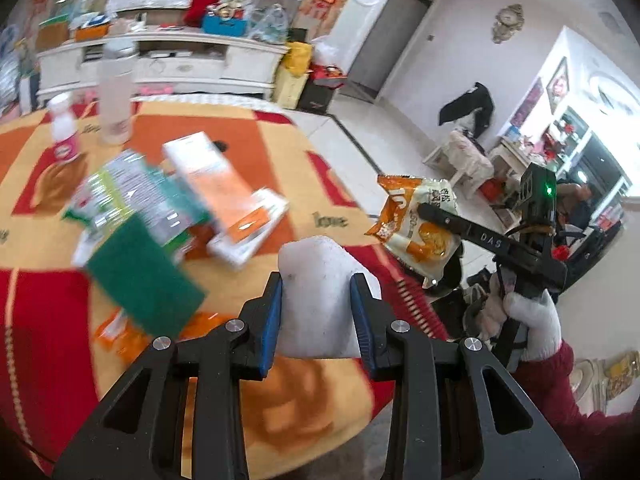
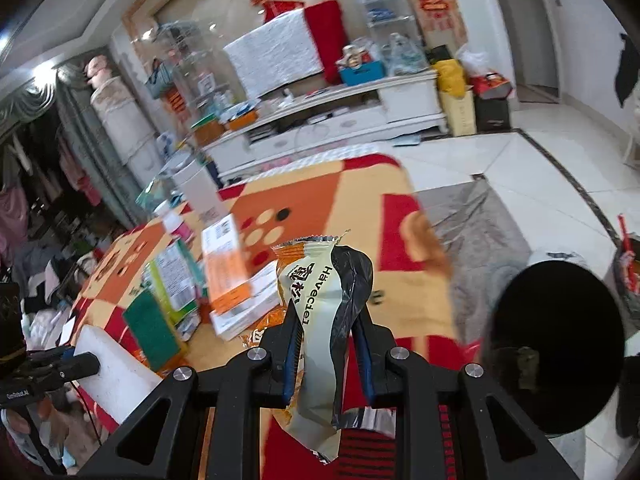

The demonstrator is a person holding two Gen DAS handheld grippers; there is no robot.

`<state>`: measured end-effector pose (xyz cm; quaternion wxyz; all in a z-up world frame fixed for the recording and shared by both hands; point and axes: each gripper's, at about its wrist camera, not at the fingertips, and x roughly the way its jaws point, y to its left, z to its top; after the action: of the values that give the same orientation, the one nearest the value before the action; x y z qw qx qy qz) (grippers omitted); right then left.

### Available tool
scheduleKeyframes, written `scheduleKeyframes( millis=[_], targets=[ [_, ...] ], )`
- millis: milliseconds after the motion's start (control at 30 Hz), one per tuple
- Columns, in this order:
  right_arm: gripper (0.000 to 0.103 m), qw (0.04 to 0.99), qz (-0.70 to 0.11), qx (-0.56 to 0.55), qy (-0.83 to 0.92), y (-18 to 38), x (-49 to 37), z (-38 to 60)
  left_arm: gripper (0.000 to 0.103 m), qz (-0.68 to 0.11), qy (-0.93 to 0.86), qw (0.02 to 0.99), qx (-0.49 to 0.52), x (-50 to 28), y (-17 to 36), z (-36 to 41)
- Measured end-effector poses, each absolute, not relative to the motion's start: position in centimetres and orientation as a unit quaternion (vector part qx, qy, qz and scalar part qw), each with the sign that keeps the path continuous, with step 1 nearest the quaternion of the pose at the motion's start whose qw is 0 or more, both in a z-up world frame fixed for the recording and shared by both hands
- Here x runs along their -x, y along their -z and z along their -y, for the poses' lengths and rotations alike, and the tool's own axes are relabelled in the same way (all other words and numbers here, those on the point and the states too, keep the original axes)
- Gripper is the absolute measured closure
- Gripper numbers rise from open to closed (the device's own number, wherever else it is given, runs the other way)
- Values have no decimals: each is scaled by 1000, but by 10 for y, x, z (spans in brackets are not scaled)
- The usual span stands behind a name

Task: Collect trash
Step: 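Carry the foam block and wrapper over the black bin with both tools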

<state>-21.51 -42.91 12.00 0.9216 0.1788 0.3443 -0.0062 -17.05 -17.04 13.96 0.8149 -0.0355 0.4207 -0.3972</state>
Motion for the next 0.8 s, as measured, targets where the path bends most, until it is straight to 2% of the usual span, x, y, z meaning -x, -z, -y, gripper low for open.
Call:
scheduleKeyframes(
  millis=[367, 800],
  targets=[
    [80, 923, -332, -182, 70, -130, 236, 484, 72, -396, 411, 821, -4, 155, -142, 257],
    [80, 915, -341, -188, 108, -120, 249, 516, 72, -394, 413, 820, -36, 146, -129, 325]
  ],
)
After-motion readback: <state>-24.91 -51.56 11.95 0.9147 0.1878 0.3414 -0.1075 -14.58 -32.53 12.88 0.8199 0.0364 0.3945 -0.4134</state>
